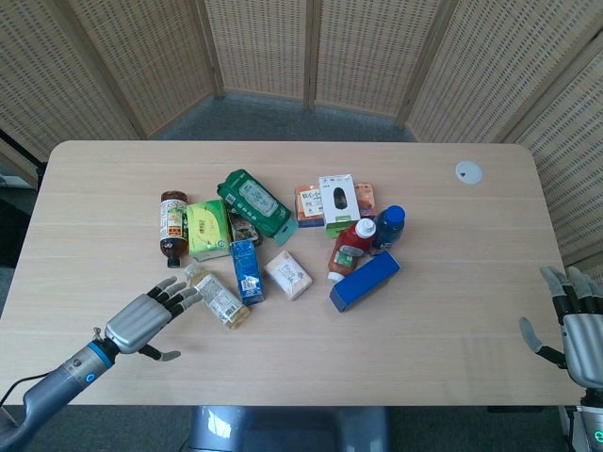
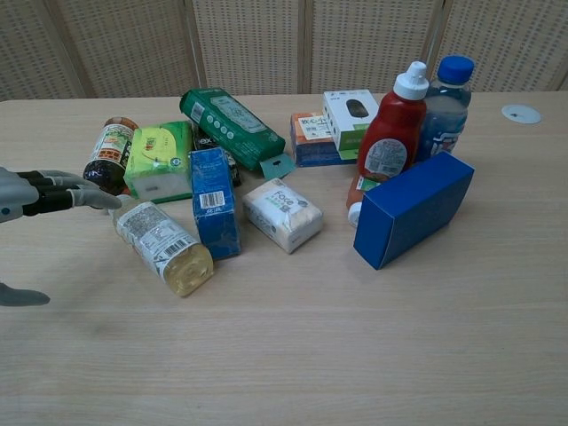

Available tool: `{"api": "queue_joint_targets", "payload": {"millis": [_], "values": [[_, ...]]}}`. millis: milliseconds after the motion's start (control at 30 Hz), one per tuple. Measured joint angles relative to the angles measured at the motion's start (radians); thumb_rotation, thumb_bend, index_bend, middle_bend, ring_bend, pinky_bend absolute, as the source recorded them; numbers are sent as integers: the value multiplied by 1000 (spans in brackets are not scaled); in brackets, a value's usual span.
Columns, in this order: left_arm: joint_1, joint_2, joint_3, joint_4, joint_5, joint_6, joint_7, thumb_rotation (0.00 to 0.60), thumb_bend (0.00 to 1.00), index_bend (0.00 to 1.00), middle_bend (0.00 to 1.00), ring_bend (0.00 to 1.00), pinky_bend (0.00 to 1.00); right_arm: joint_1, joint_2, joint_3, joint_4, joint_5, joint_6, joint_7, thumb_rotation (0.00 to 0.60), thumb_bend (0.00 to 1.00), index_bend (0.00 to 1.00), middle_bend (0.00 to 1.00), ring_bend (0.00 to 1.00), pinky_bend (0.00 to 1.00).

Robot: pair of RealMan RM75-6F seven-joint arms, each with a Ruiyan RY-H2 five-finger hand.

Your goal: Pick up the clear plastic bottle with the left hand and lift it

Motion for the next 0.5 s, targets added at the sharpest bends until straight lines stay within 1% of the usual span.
{"api": "queue_joint_targets", "payload": {"millis": [300,500], "values": [[-39,-71,-32,73,-28,-39,6,404,225,44,0,0,0,-7,11,1,-20,7,5,-16,23,391,0,0,0,0],[-71,-98,-46,102,-44,-82,-1,404,225,53,0,0,0,-9,12,4,-24,12,6,-20,24,391,0,0,0,0]]}}
